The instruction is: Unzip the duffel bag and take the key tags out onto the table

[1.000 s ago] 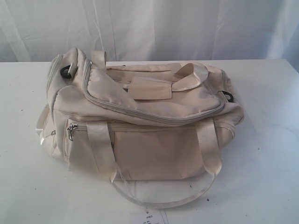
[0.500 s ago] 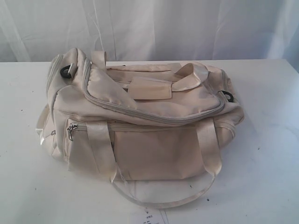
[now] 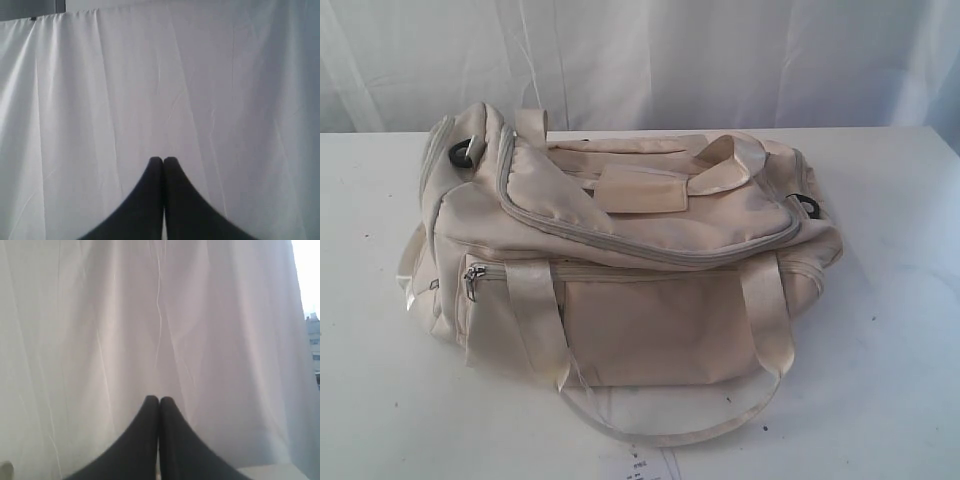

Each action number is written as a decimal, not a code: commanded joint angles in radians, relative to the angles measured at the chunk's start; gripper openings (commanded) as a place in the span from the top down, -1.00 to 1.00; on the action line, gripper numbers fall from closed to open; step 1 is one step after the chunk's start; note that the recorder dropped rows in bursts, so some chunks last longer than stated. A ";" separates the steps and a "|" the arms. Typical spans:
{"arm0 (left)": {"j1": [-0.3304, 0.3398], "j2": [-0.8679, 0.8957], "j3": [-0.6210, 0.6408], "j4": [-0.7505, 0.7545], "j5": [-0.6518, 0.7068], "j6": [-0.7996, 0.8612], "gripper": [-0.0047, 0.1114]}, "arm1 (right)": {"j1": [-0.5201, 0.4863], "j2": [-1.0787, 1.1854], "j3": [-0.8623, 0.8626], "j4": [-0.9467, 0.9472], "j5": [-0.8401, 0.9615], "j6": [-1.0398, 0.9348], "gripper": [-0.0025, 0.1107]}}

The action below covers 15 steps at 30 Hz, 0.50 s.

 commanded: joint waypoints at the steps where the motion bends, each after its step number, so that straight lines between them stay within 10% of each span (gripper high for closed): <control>1: 0.001 0.048 -0.124 -0.019 0.168 -0.005 0.92 | -0.005 -0.006 -0.022 0.058 -0.007 0.121 0.96; 6: 0.001 0.233 -0.302 0.077 0.349 -0.005 0.92 | -0.005 0.127 -0.191 0.100 0.307 0.139 0.96; 15: -0.053 0.751 -0.789 -0.130 1.289 0.221 0.92 | 0.009 0.671 -0.654 0.227 0.903 -0.252 0.96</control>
